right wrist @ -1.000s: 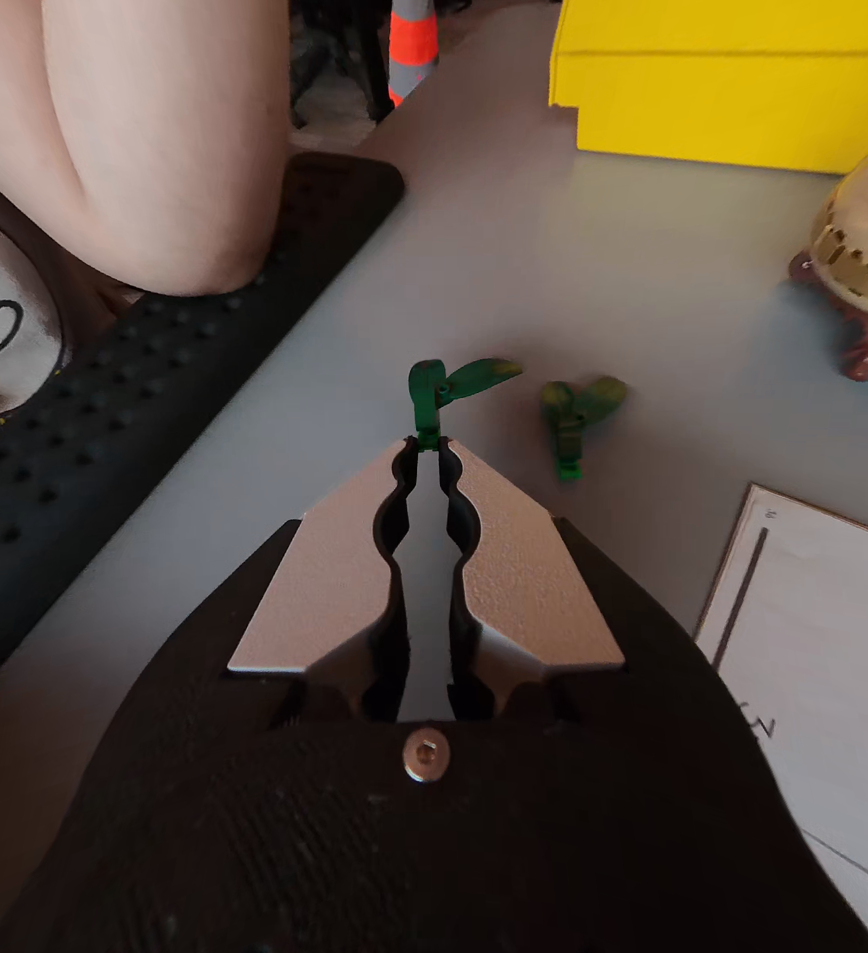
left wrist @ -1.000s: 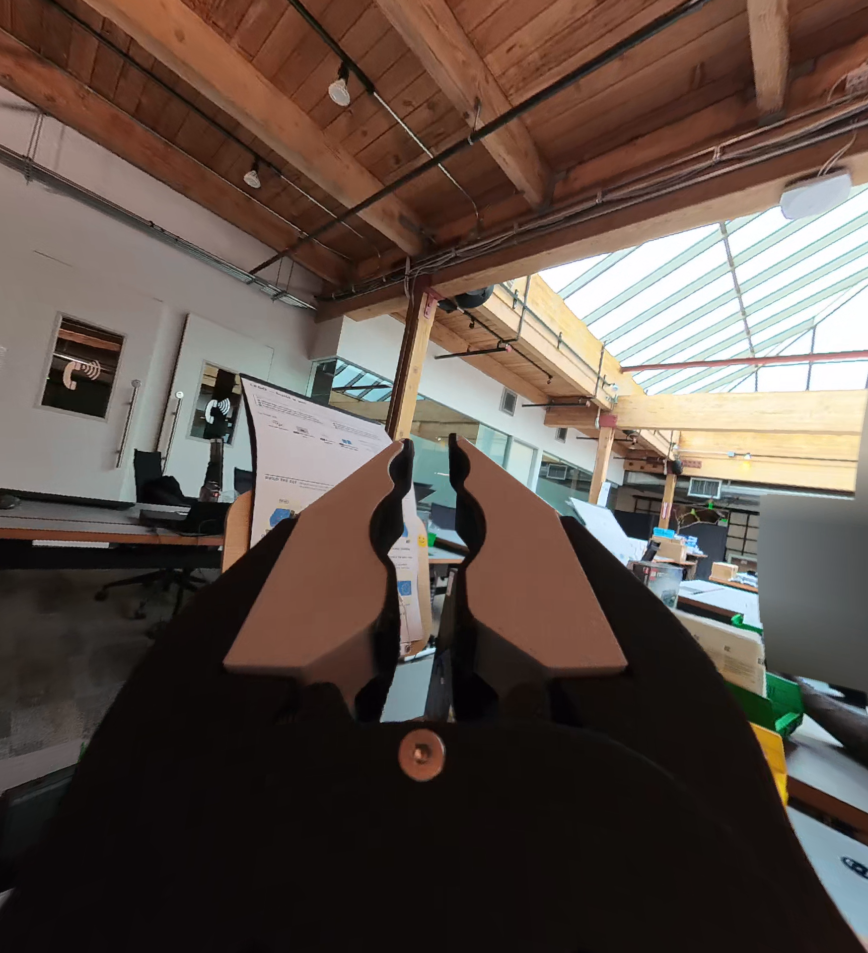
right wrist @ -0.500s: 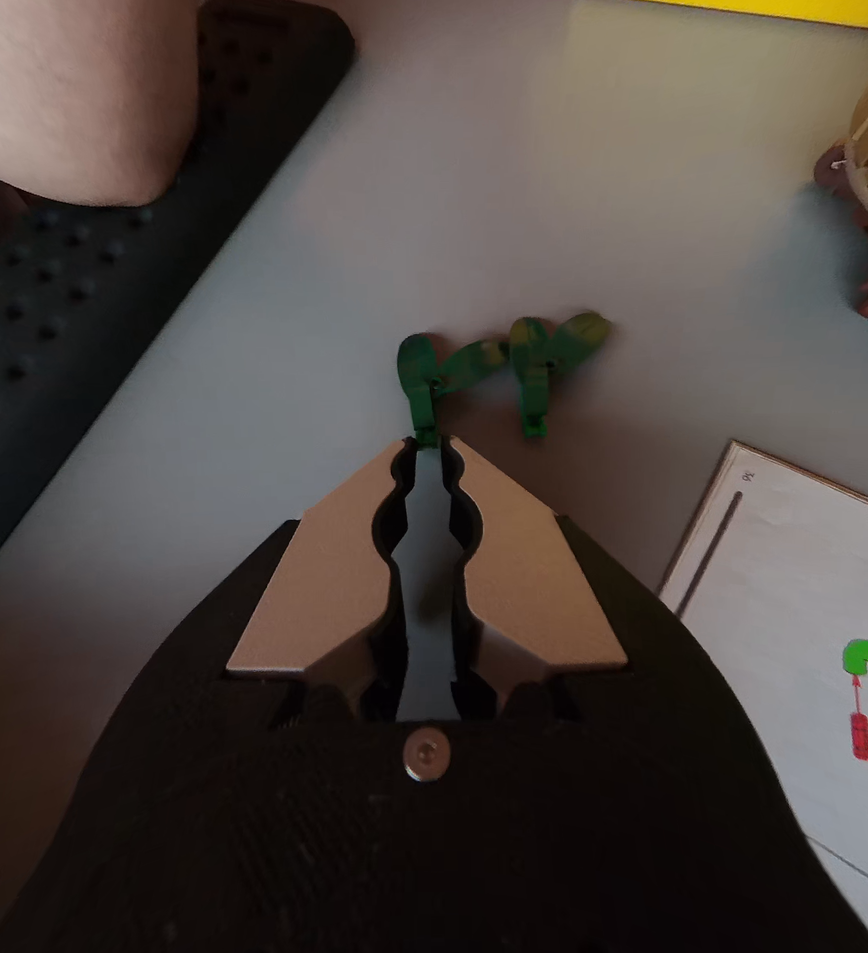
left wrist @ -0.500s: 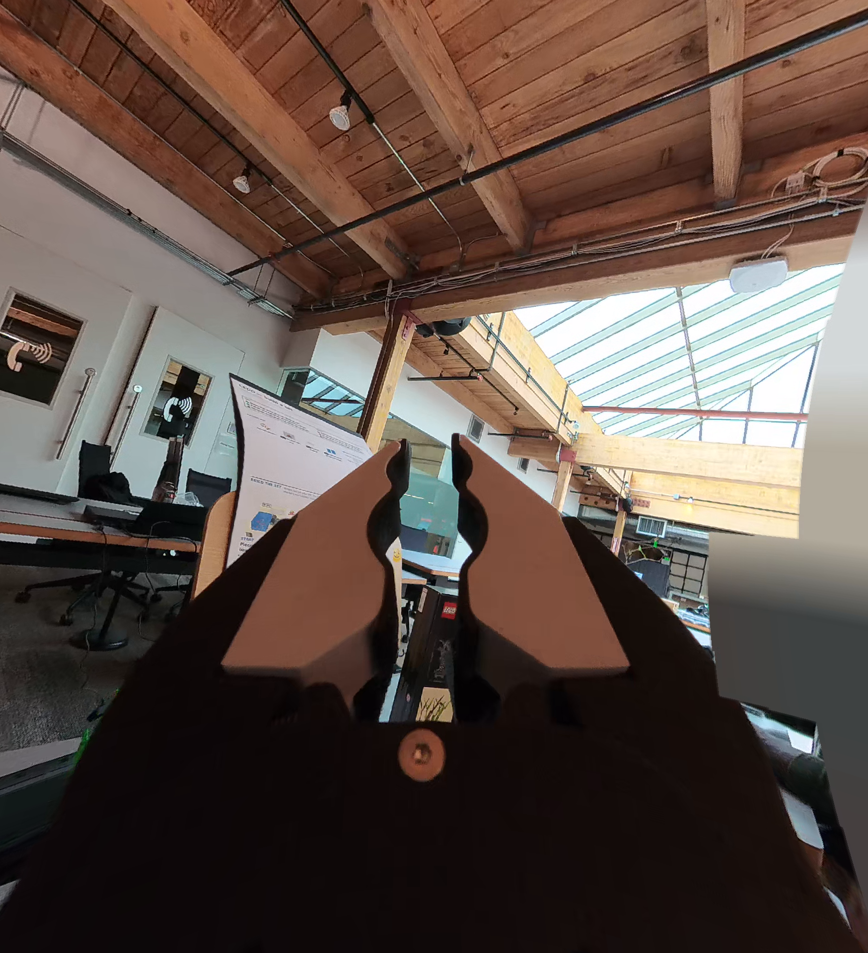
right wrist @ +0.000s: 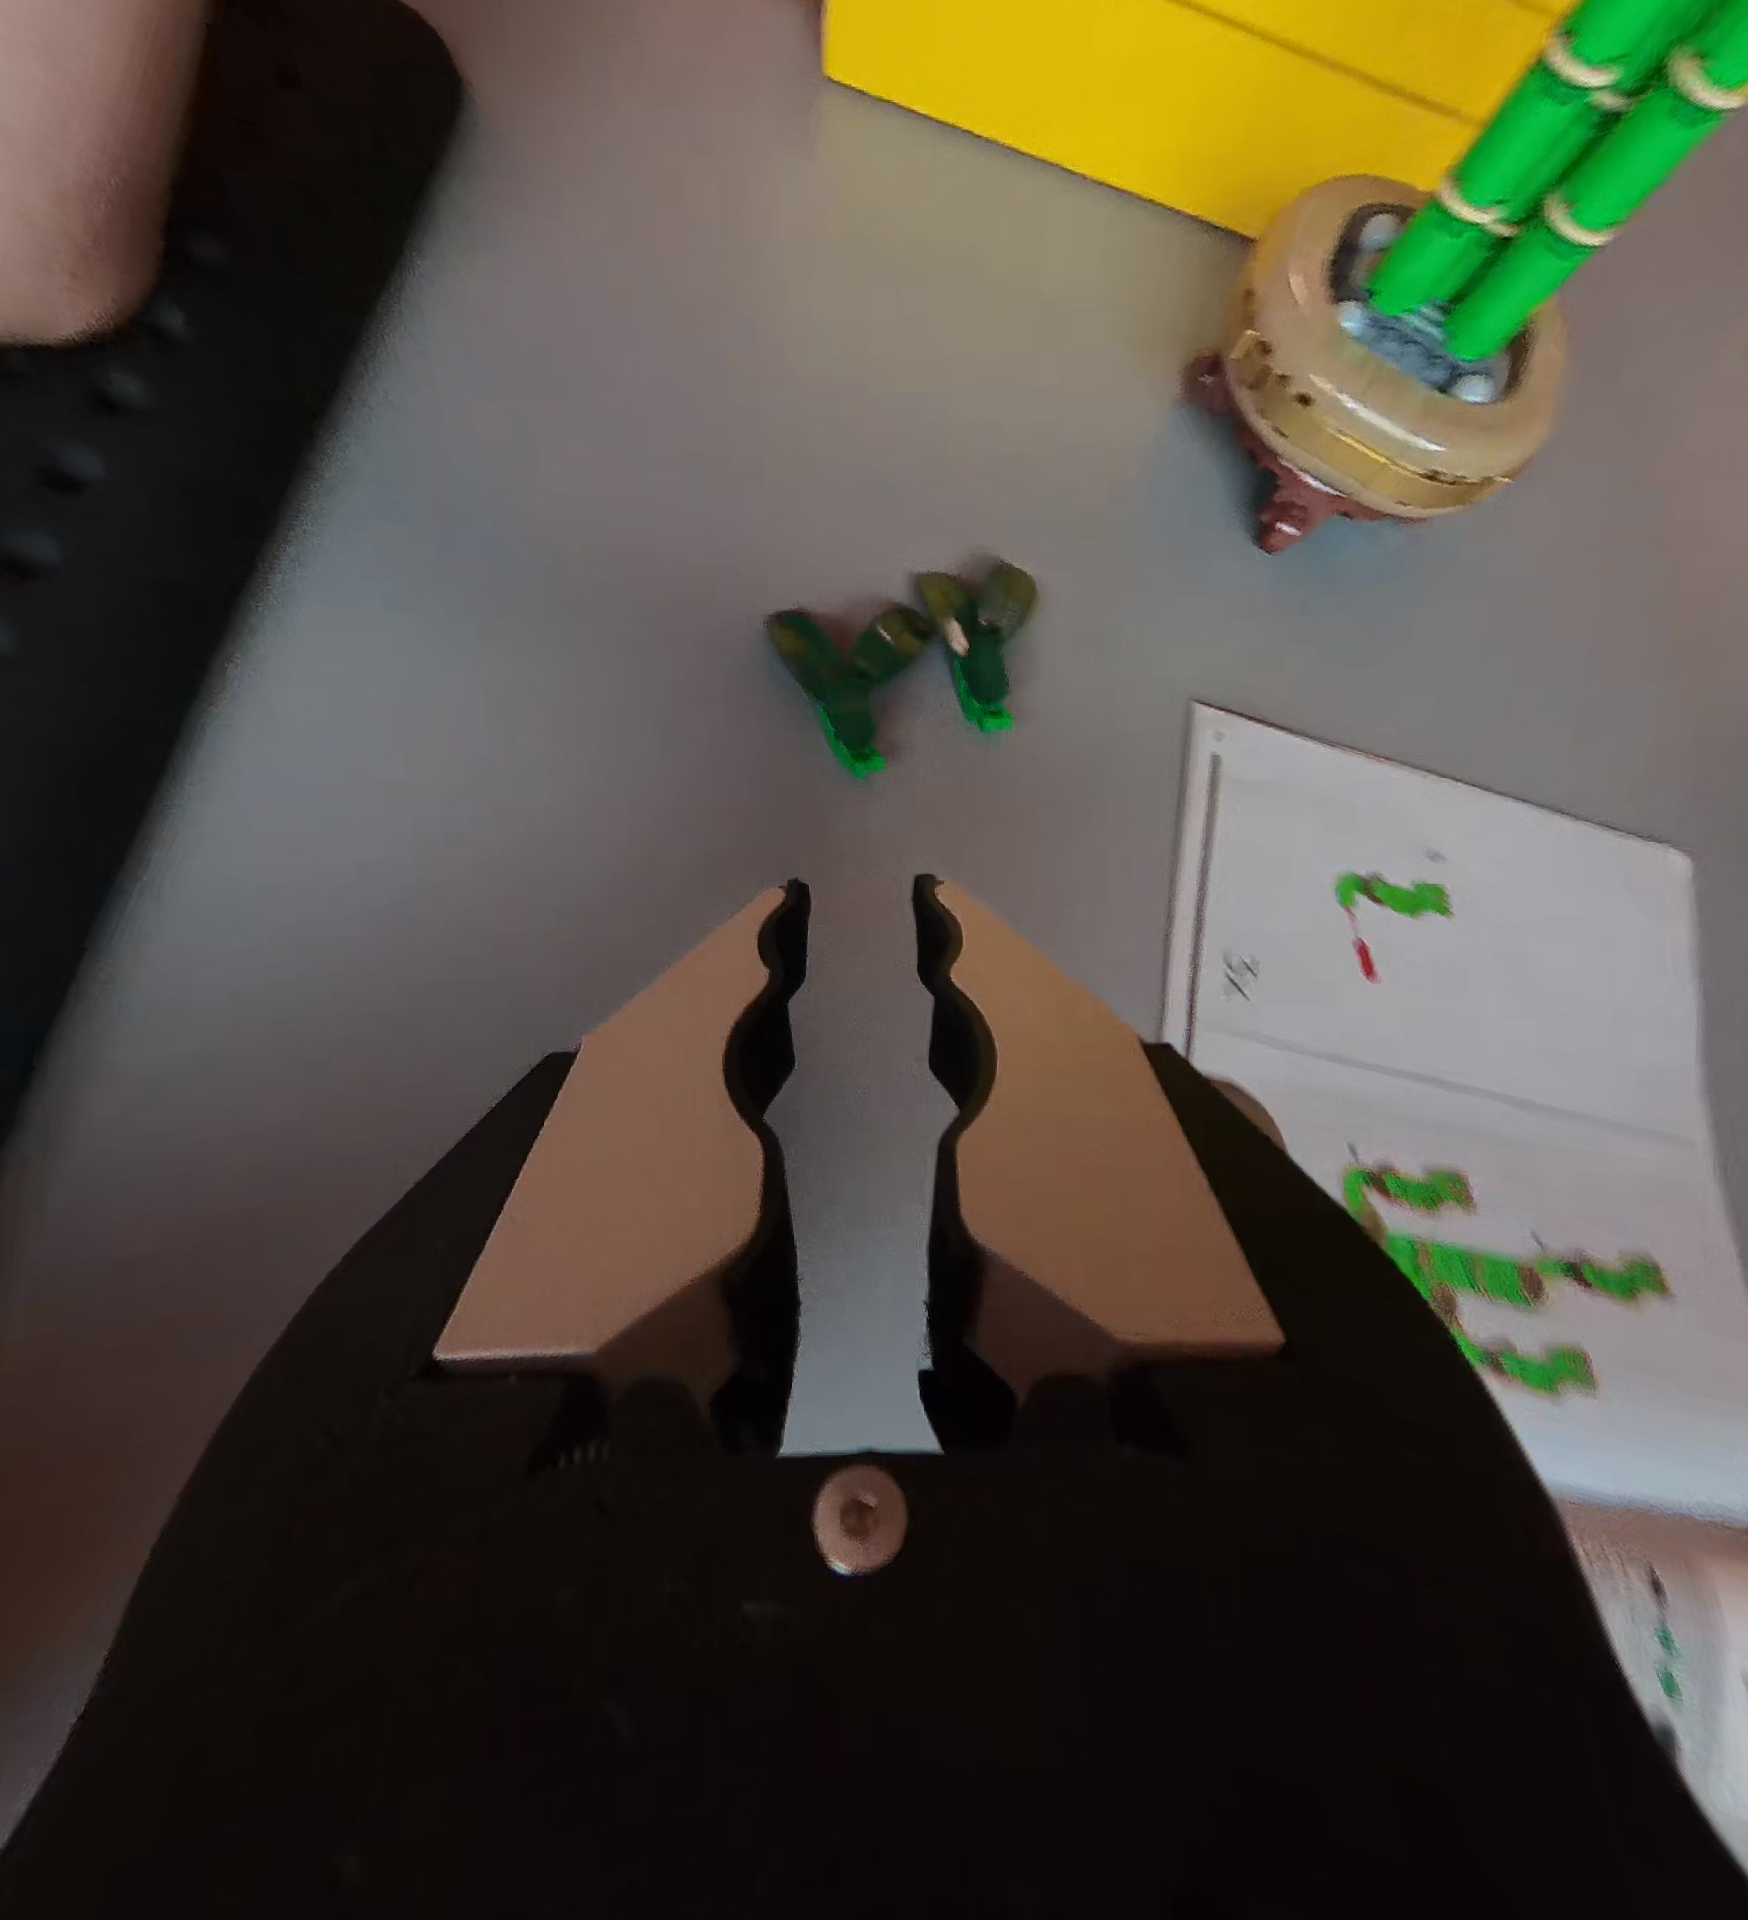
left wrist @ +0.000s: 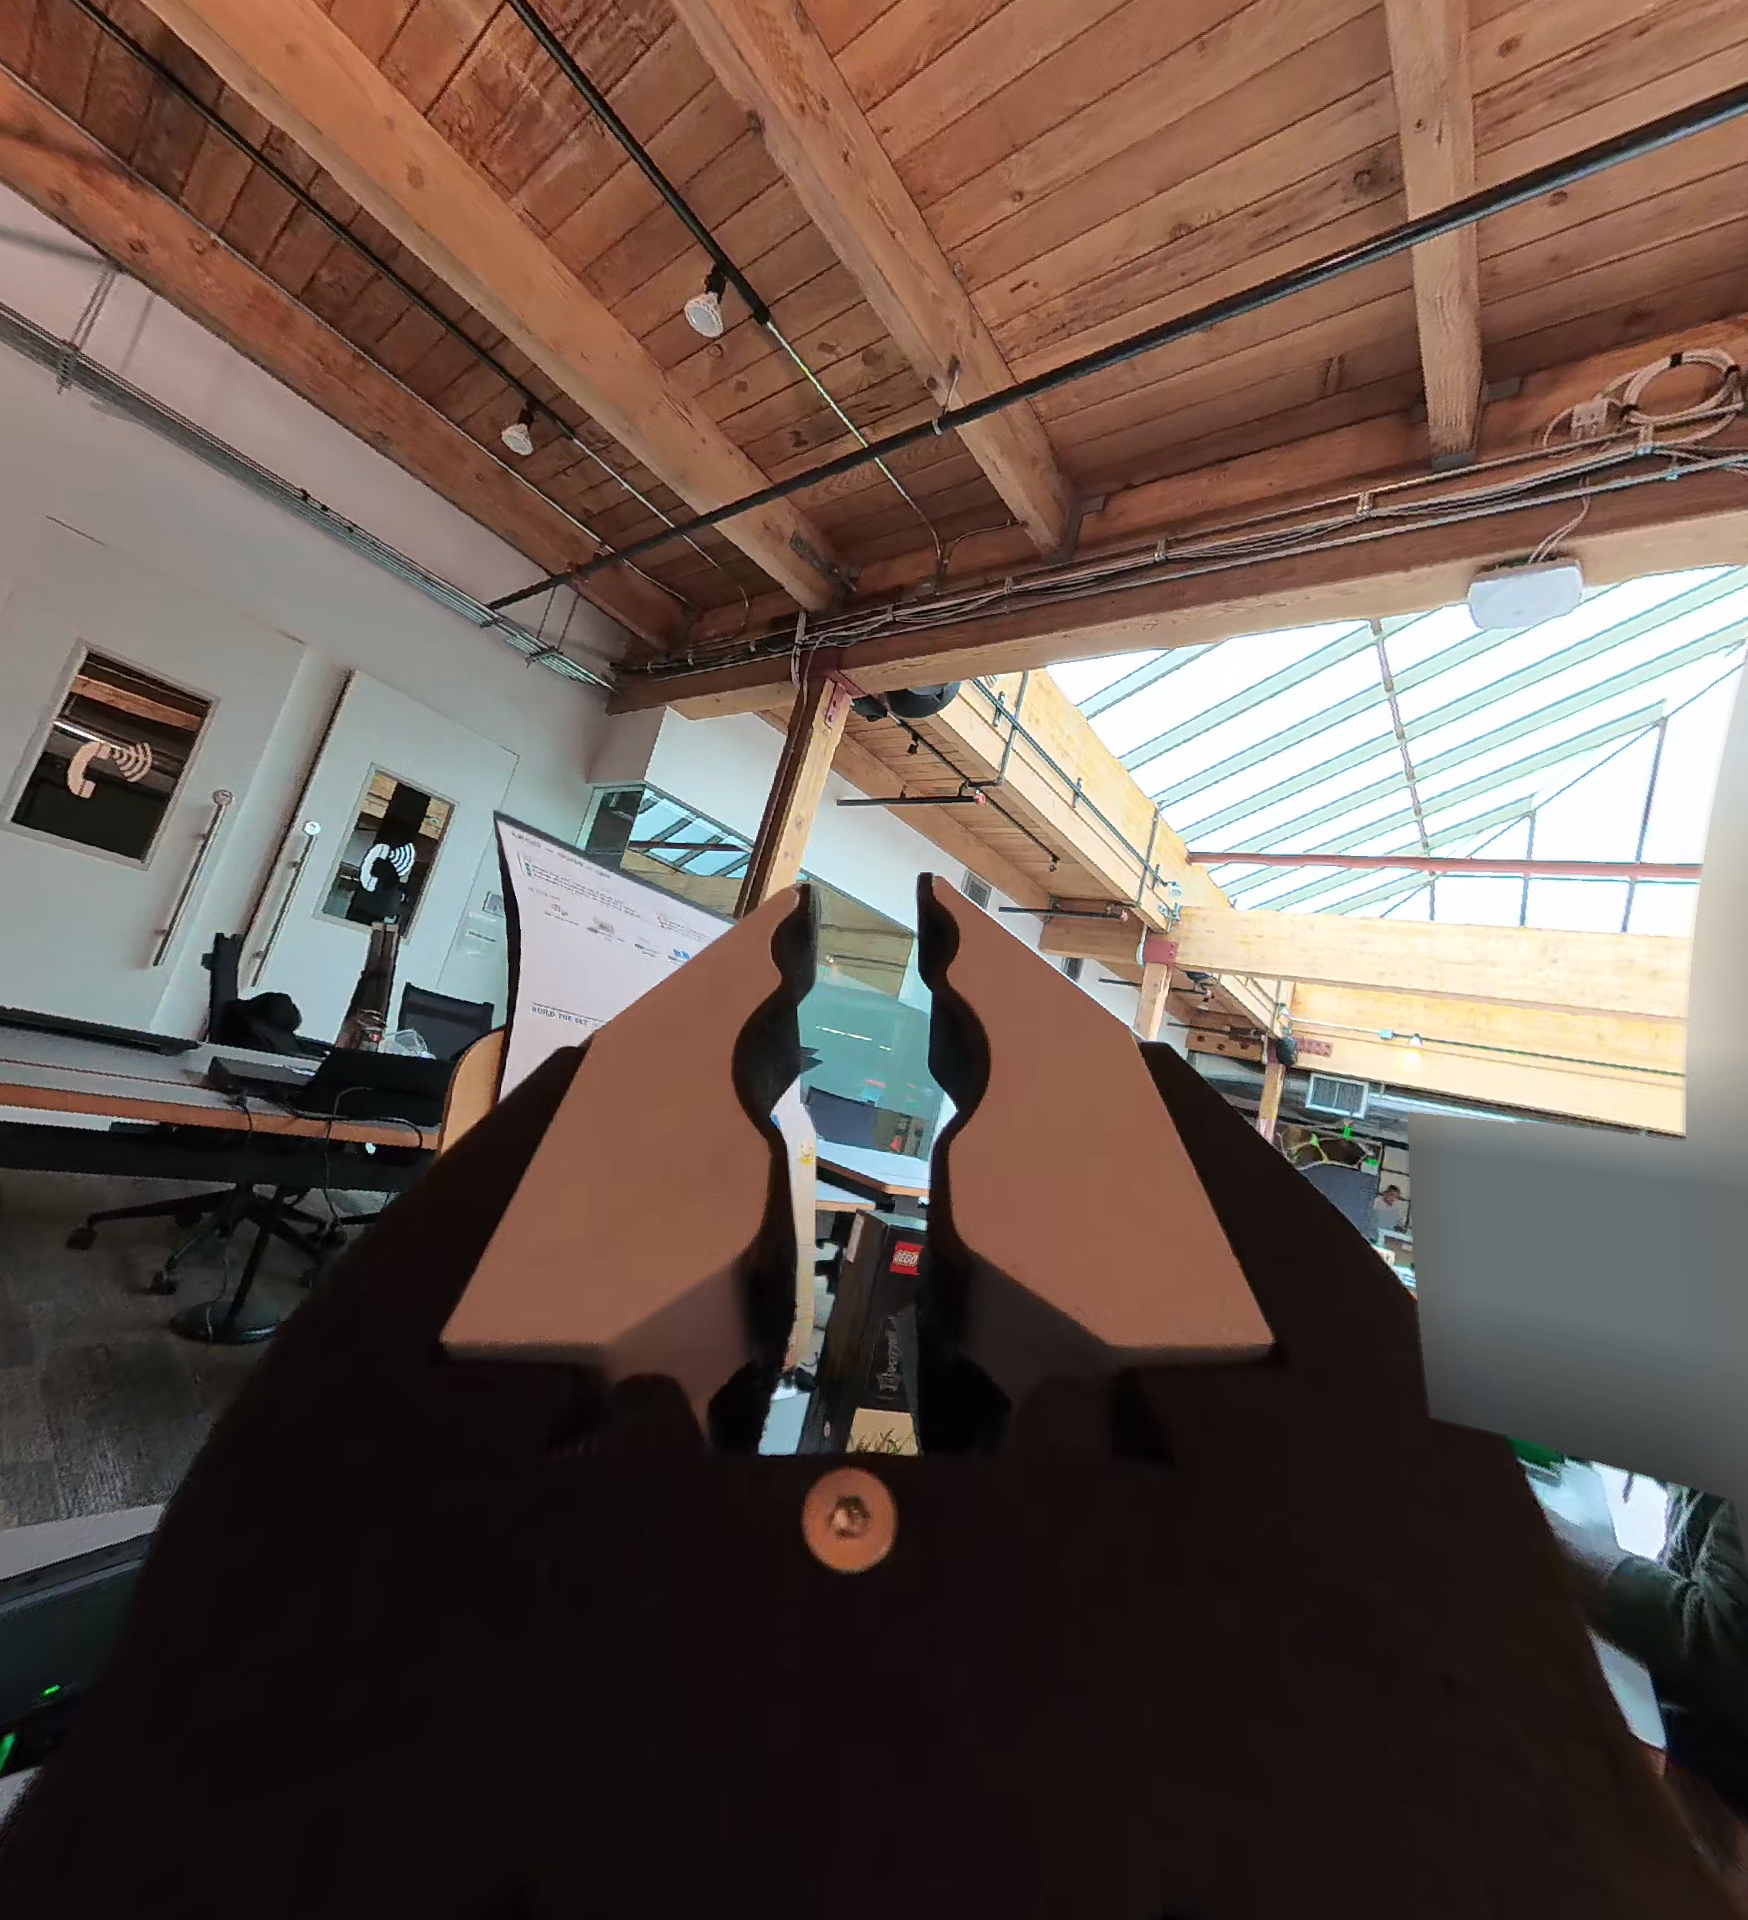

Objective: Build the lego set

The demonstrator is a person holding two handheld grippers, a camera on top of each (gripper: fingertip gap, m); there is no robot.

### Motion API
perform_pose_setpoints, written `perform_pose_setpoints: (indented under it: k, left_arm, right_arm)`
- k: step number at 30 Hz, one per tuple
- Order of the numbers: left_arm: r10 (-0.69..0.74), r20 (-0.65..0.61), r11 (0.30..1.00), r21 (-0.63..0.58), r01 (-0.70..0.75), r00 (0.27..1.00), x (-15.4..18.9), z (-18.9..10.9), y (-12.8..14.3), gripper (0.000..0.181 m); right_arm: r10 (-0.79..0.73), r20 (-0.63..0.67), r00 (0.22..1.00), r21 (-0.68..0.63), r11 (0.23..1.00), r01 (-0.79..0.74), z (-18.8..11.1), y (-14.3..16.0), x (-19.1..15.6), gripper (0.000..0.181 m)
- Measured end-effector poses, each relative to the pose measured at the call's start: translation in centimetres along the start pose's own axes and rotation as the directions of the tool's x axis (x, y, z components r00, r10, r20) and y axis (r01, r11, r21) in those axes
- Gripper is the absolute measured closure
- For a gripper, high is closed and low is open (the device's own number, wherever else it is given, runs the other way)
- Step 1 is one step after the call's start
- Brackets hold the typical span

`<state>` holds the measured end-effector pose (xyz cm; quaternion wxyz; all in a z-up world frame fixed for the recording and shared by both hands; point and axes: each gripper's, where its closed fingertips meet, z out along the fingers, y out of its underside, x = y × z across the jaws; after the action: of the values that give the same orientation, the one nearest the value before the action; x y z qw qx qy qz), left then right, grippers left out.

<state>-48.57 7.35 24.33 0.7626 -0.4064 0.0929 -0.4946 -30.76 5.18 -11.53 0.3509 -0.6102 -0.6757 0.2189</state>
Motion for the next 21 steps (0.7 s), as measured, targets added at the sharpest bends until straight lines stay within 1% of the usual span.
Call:
perform_pose_setpoints:
  k: [2, 3, 5, 6, 7, 8, 9, 10, 11, 12, 13, 16, 18, 19, 21]
  left_arm:
    - [0.013, -0.003, 0.999, -0.042, -0.013, 1.000, 1.6, -0.5, -0.3, 0.163]
    - [0.037, 0.002, 0.996, -0.084, -0.037, 0.999, 2.5, -0.8, -0.3, 0.162]
    - [0.144, 0.045, 0.971, -0.200, -0.132, 0.989, 3.6, -1.8, 0.1, 0.159]
    - [0.229, 0.086, 0.940, -0.279, -0.197, 0.970, 3.3, -2.6, 0.5, 0.159]
    - [0.327, 0.134, 0.888, -0.382, -0.256, 0.936, 2.4, -3.8, 1.0, 0.159]
    - [0.421, 0.179, 0.818, -0.500, -0.286, 0.889, 1.0, -5.4, 1.6, 0.158]
    - [0.496, 0.221, 0.742, -0.610, -0.278, 0.840, -0.6, -7.6, 2.3, 0.157]
    - [0.547, 0.259, 0.676, -0.697, -0.238, 0.796, -2.2, -10.0, 2.8, 0.155]
    - [0.579, 0.296, 0.629, -0.756, -0.184, 0.760, -3.8, -12.6, 3.3, 0.155]
    - [0.594, 0.336, 0.604, -0.787, -0.129, 0.731, -5.2, -15.1, 3.6, 0.155]
    - [0.595, 0.379, 0.597, -0.799, -0.074, 0.709, -6.5, -17.4, 4.0, 0.155]
    - [0.542, 0.494, 0.585, -0.803, 0.118, 0.680, -9.9, -23.6, 6.0, 0.156]
    - [0.536, 0.519, 0.541, -0.817, 0.201, 0.665, -12.0, -26.1, 7.0, 0.156]
    - [0.545, 0.511, 0.513, -0.830, 0.218, 0.665, -13.1, -26.7, 7.3, 0.156]
    - [0.579, 0.462, 0.451, -0.868, 0.208, 0.672, -15.1, -26.9, 7.7, 0.157]
  right_arm:
    - [0.015, -0.133, 0.991, 0.012, 1.000, -0.013, -2.2, 1.0, 0.5, 0.162]
    - [0.042, -0.210, 0.977, 0.048, 0.998, -0.033, -3.7, 1.4, 0.8, 0.162]
    - [0.086, -0.326, 0.941, 0.134, 0.990, -0.044, -6.7, 2.4, 0.7, 0.162]
    - [0.099, -0.376, 0.921, 0.155, 0.987, -0.043, -8.1, 3.3, 0.6, 0.163]
    - [0.110, -0.424, 0.899, 0.162, 0.986, -0.045, -9.3, 4.3, 0.6, 0.164]
    - [0.123, -0.467, 0.875, 0.167, 0.985, -0.049, -10.5, 5.1, 0.6, 0.165]
    - [0.142, -0.497, 0.856, 0.180, 0.982, -0.058, -11.5, 5.8, 0.7, 0.167]
    - [0.170, -0.513, 0.841, 0.203, 0.976, -0.073, -12.4, 6.2, 0.8, 0.168]
    - [0.203, -0.519, 0.830, 0.235, 0.968, -0.090, -13.0, 6.3, 0.9, 0.169]
    - [0.234, -0.515, 0.825, 0.265, 0.958, -0.106, -13.5, 6.3, 1.1, 0.169]
    - [0.255, -0.513, 0.819, 0.288, 0.951, -0.116, -13.9, 6.1, 1.3, 0.170]
    - [0.263, -0.518, 0.814, 0.321, 0.942, -0.100, -14.2, 5.4, 1.5, 0.172]
    - [0.287, -0.498, 0.818, 0.342, 0.932, -0.119, -14.1, 5.4, 1.4, 0.172]
    - [0.298, -0.492, 0.818, 0.350, 0.928, -0.128, -14.2, 5.5, 1.4, 0.172]
    - [0.302, -0.497, 0.813, 0.350, 0.928, -0.130, -14.3, 5.6, 1.5, 0.172]
